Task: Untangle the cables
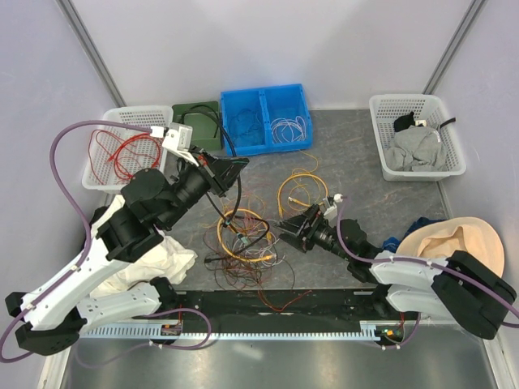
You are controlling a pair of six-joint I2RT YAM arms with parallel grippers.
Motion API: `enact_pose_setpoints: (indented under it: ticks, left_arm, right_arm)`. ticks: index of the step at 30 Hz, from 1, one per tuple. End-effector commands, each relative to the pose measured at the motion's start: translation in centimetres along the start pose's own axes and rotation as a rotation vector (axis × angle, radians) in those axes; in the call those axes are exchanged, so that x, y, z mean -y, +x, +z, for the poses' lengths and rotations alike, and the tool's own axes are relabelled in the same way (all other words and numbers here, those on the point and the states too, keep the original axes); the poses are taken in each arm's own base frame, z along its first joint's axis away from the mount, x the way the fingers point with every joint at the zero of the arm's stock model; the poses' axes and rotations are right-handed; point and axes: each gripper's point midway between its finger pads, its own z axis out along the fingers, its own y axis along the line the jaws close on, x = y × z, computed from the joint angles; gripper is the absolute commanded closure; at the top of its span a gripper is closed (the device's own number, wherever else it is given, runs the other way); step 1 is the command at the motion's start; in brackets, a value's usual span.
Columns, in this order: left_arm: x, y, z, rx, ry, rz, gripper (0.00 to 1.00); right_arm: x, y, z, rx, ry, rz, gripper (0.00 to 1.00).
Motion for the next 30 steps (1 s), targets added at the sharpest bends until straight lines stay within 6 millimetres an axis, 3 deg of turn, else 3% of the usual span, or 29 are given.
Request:
enact_pose_setpoints:
  ticks: [1, 7, 9, 10, 16, 25, 28, 29, 30]
  left_arm:
    - [0.6, -2.4, -0.8, 0.100, 0.031, -0.011, 0.98]
    - [0.4, -2.3, -0.9, 0.107, 0.030, -0.008, 0.98]
    - [0.6, -2.3, -1.0, 0.107, 0.037, -0.009, 0.98]
    - [0.6, -2.4, -1.0, 0.107, 0.041, -0.009, 0.98]
    - [1.0, -2.5, -1.3, 0.105, 0.060, -0.009, 0.98]
    - [0.8, -1.8, -1.7, 0.090, 0.070, -0.028, 0.98]
    - [0.7, -1.5, -2.0, 0.083, 0.070, -0.035, 0.98]
    - [0.7, -1.3, -2.1, 0.079, 0.071, -0.036, 0.98]
    - [0.6, -1.3, -2.2, 0.078, 0.067, -0.040, 0.98]
  right_arm:
    - [-3.5, -0.3, -0.6, 0.019, -0.127, 0.092, 0.06]
    - [-2.4, -0.2, 0.4, 0.021, -0.067, 0.075, 0.07]
    - [-2.7, 0.4, 0.8, -0.006, -0.089, 0.085, 0.07]
    - [-1.7, 0.9, 1.3, -0.020, -0.060, 0.096, 0.07]
    - [-0.3, 3.0, 2.9, -0.068, -0.019, 0.103, 0.09]
    - [-0.4, 1.8, 6.6, -0.001, -0.074, 0.098, 0.13]
    - [-0.6, 1.4, 7.6, 0.020, -0.110, 0.098, 0.34]
    - [-1.5, 1.0, 7.8, 0.035, -0.147, 0.097, 0.58]
    - [-1.6, 0.9, 7.8, 0.036, -0.153, 0.094, 0.70]
